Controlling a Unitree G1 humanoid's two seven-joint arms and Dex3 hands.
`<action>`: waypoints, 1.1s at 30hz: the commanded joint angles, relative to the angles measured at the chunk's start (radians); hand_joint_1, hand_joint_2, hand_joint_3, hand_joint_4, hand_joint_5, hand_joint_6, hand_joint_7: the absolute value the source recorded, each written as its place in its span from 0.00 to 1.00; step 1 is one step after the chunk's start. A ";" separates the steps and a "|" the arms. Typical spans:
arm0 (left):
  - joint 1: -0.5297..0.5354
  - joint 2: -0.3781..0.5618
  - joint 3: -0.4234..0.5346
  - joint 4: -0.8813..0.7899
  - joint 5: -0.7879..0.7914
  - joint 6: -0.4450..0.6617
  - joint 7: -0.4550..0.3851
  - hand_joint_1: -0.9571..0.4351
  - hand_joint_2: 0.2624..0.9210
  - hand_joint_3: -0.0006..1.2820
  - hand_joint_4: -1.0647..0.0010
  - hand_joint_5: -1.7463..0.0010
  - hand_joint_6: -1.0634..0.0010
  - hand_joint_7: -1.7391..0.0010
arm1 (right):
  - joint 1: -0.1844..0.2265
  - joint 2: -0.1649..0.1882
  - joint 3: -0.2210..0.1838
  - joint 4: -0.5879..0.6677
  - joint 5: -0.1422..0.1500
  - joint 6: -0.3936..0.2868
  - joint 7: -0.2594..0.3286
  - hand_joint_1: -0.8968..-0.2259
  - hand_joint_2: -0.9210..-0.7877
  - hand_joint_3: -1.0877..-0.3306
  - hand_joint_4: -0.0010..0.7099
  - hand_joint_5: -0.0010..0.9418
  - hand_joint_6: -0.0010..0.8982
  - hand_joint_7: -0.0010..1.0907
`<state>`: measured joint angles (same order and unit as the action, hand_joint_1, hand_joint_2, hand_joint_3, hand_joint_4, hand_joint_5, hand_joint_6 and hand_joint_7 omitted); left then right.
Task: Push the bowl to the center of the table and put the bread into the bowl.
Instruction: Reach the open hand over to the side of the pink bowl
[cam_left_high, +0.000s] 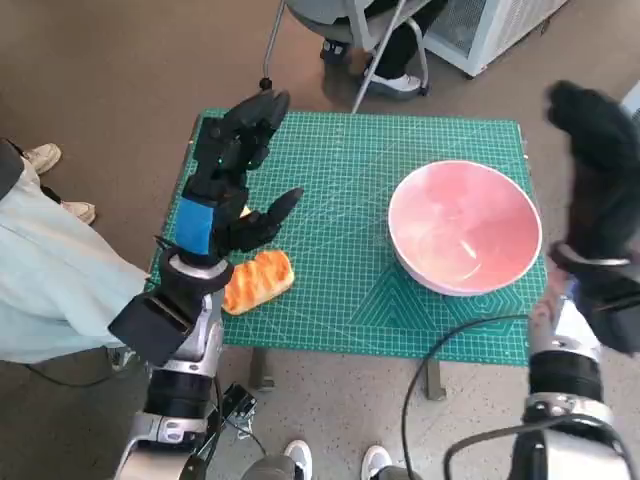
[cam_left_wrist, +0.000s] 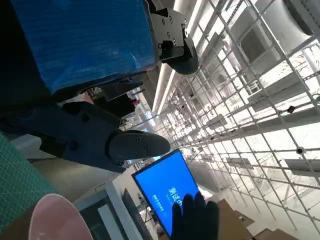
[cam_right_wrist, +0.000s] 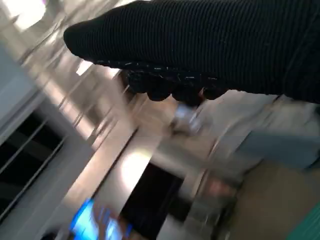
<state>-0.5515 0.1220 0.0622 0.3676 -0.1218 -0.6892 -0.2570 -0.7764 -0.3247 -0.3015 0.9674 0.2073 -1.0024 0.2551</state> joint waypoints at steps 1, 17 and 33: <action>0.007 0.010 0.007 0.000 0.004 -0.011 0.001 0.44 1.00 0.24 0.66 1.00 0.91 0.59 | 0.012 -0.026 -0.019 0.112 -0.048 0.030 -0.098 0.57 0.00 0.33 0.40 0.01 0.00 0.63; 0.020 0.016 0.012 -0.014 0.015 0.005 0.013 0.44 1.00 0.24 0.65 1.00 0.88 0.61 | 0.028 -0.024 0.017 0.319 -0.161 0.291 -0.334 0.55 0.00 0.28 0.39 0.01 0.04 0.60; 0.059 0.037 0.022 -0.062 0.012 0.019 0.020 0.43 1.00 0.24 0.65 1.00 0.85 0.65 | -0.010 0.103 -0.069 0.354 -0.060 0.469 -0.248 0.56 0.00 0.27 0.34 0.00 0.08 0.52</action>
<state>-0.5182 0.1518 0.0781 0.3276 -0.1154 -0.6702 -0.2425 -0.7791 -0.2519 -0.3509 1.3033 0.1233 -0.5730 -0.0072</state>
